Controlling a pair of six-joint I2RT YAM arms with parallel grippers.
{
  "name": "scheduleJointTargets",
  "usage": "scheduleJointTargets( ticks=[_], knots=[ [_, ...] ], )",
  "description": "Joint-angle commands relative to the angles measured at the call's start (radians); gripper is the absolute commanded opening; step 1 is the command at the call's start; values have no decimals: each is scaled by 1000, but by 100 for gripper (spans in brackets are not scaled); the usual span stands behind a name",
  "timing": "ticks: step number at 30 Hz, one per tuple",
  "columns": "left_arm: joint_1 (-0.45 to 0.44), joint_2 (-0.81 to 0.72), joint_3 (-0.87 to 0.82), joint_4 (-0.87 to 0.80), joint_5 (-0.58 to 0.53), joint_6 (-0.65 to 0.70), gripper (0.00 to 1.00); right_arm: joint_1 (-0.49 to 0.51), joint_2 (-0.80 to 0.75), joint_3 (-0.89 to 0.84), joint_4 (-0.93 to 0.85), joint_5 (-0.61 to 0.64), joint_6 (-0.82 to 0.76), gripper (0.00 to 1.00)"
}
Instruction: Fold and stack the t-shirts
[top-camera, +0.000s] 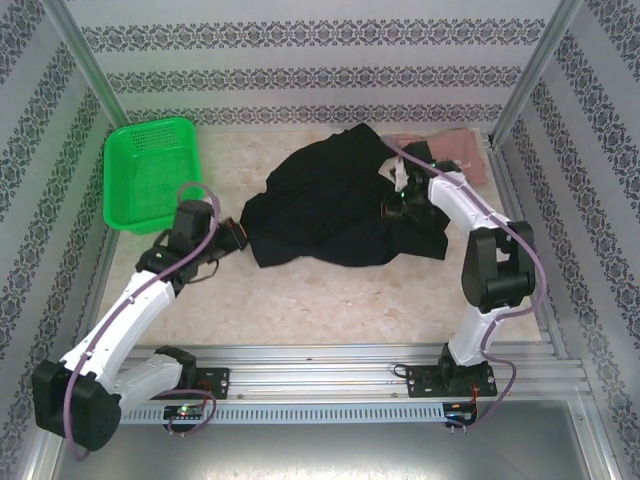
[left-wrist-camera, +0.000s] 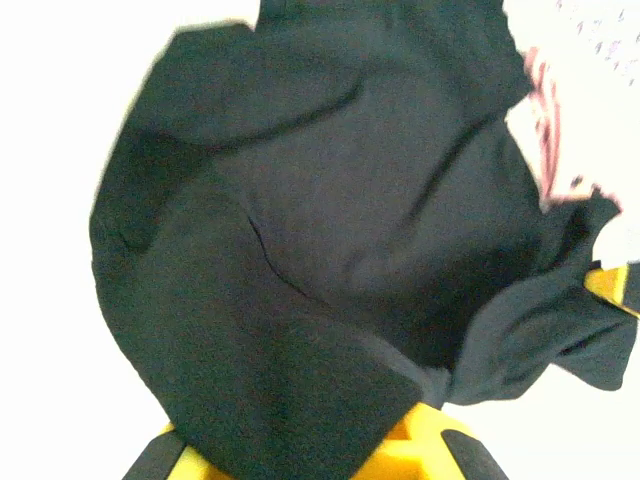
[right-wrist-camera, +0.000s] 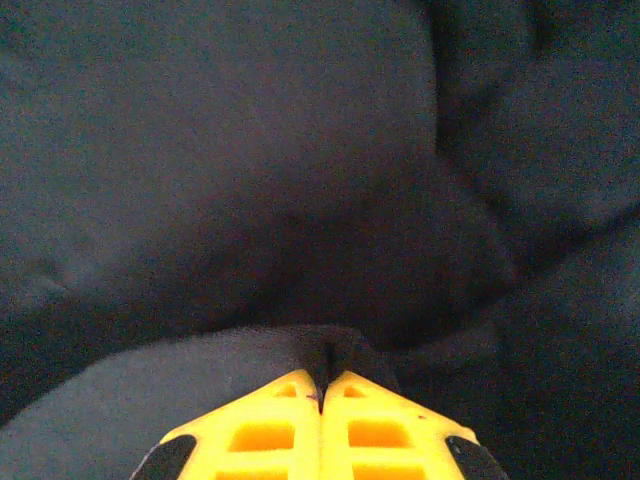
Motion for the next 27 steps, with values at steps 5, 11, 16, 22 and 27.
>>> scheduleJointTargets(
  ticks=[5, 11, 16, 22, 27],
  knots=[
    [157, 114, 314, -43, 118, 153, 0, 4, -161, 151, 142, -2, -19, 0],
    [203, 76, 323, -84, 130, 160, 0, 98, -396, -161, 330, 47, 0, 1],
    [206, -66, 35, -79, 120, 22, 0, 261, -566, -558, 431, 121, 153, 7],
    [202, -212, -266, -46, 129, -116, 0, 376, -706, -787, 299, 58, 320, 31],
    [197, -228, -298, -60, 154, -106, 0, 347, -882, -768, 101, 142, 363, 53]
  ],
)
